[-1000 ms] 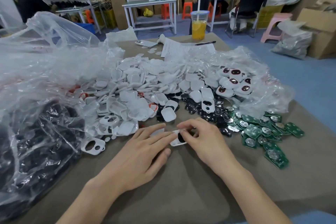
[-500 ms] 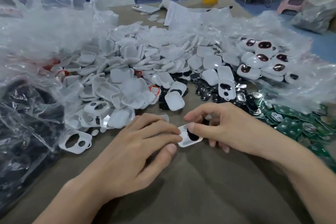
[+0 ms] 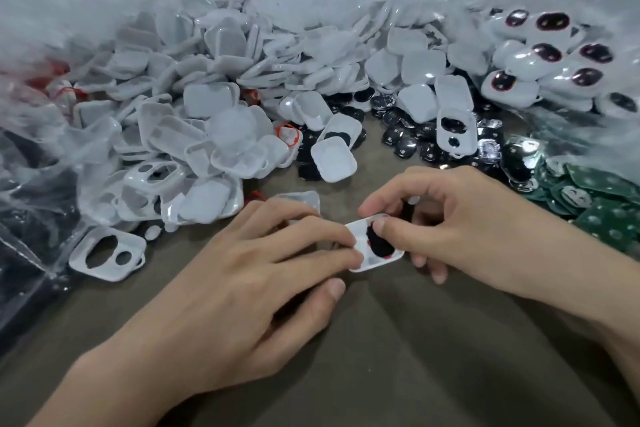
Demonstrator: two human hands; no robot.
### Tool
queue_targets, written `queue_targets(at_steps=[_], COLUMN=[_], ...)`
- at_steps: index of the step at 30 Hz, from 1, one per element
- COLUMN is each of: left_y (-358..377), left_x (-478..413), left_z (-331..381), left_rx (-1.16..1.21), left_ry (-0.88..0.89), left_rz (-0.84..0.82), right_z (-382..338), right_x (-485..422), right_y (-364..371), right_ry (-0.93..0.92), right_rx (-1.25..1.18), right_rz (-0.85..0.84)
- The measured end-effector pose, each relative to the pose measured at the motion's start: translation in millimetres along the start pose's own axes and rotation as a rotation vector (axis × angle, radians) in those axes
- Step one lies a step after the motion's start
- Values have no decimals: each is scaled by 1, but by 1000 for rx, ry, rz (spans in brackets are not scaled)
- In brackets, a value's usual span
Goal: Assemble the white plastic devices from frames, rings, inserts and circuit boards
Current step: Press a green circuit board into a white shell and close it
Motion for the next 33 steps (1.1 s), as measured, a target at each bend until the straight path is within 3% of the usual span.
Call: queue_targets(at_steps=[26,33], left_y=[2,-14], left_x=[2,9], left_z=[-1,-26], left_rx=[3,128], left_ry=[-85,-331], left_rz=[21,275], right_z=[-3,0], right_x=[-1,0], right_y=[0,-4], right_ry=[-19,-11], right_rx=[16,-84], right_rz=[-21,-27])
Point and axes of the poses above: each hand's wrist, its own x-axis away from the middle knuckle, its own y-axis out of the palm, z = x × y, the point moved 5 cm from there along -x, towards the middle knuckle, and after that the axes turned 15 degrees about -z, right-handed, at the moved point
